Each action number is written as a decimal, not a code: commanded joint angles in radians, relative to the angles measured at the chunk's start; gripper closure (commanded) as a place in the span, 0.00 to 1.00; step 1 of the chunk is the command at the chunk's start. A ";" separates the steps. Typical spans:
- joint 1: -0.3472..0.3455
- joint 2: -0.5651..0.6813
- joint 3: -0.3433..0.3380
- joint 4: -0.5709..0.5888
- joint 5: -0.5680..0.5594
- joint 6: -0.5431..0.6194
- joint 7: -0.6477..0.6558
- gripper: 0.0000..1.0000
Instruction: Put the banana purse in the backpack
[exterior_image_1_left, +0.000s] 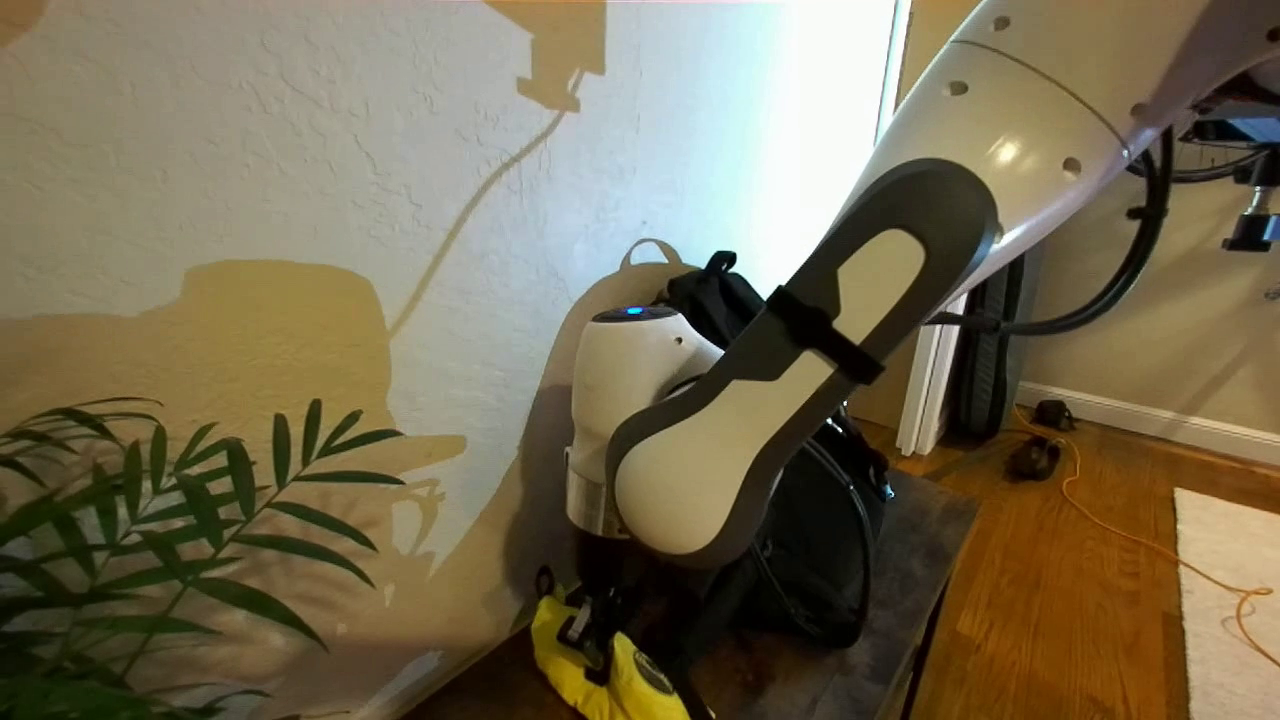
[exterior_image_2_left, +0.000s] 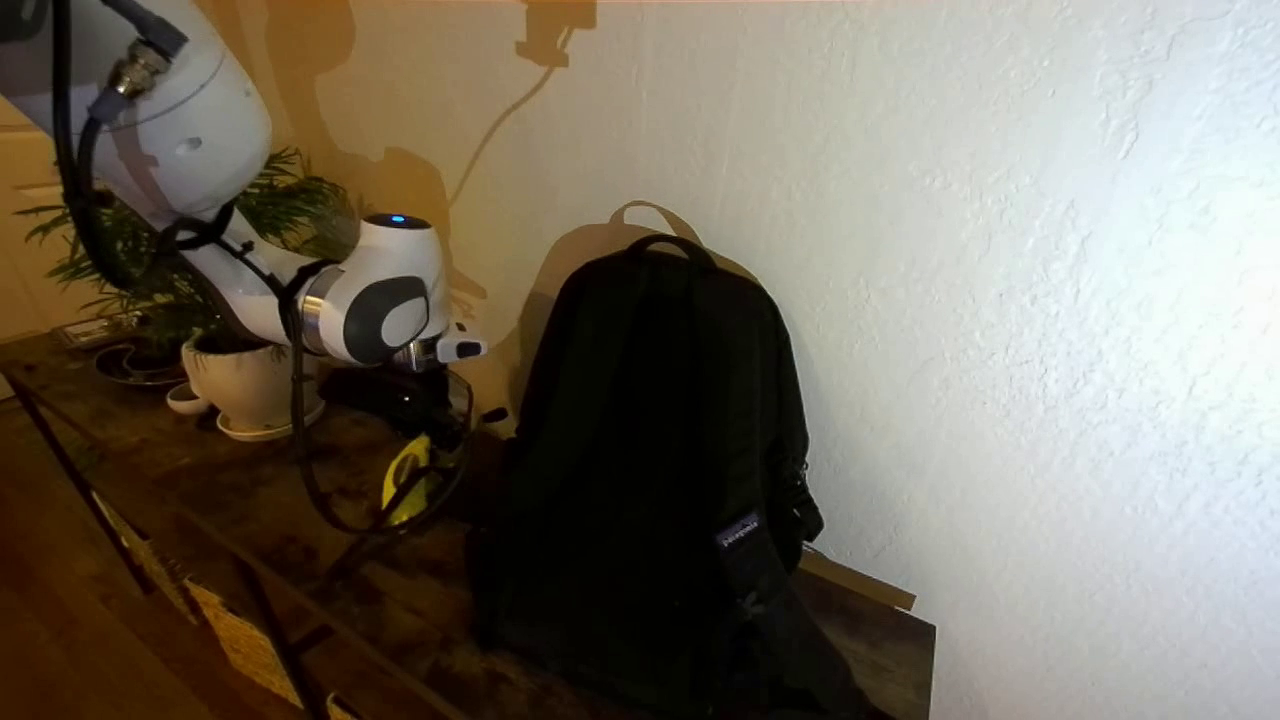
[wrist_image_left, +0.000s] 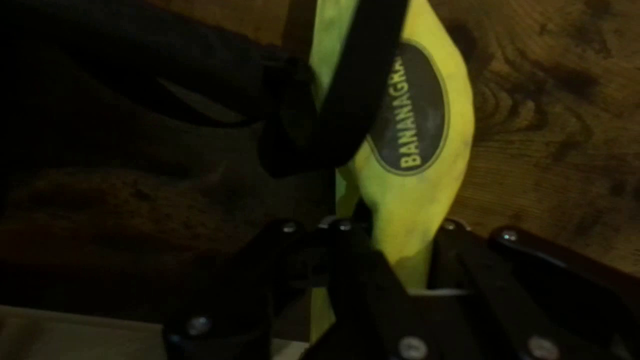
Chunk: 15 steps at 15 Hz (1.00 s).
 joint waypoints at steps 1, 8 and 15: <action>0.010 -0.133 -0.010 -0.130 -0.014 0.032 0.002 0.92; 0.049 -0.252 -0.052 -0.184 -0.028 0.009 0.065 0.92; 0.111 -0.330 -0.161 -0.230 -0.064 -0.025 0.217 0.92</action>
